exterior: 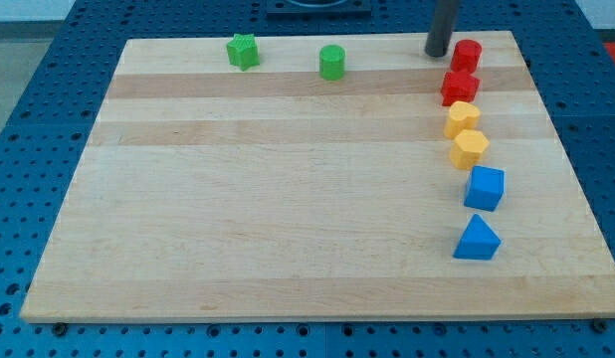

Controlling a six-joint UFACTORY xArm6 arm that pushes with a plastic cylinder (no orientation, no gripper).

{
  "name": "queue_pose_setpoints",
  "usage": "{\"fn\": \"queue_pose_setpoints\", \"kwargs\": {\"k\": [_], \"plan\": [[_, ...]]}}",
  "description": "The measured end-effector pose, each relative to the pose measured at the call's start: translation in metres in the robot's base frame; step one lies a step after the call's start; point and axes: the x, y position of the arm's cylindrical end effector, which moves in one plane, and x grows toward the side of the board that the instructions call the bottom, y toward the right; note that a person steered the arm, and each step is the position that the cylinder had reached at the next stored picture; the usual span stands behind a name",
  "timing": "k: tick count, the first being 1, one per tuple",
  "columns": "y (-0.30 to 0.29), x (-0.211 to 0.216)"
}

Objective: Push the yellow hexagon to the center

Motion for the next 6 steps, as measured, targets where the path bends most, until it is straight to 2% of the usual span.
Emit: {"fn": "queue_pose_setpoints", "kwargs": {"k": [1, 2, 4, 6], "plan": [[-0.041, -0.017], [-0.054, -0.032], [-0.061, -0.038], [-0.092, -0.038]]}}
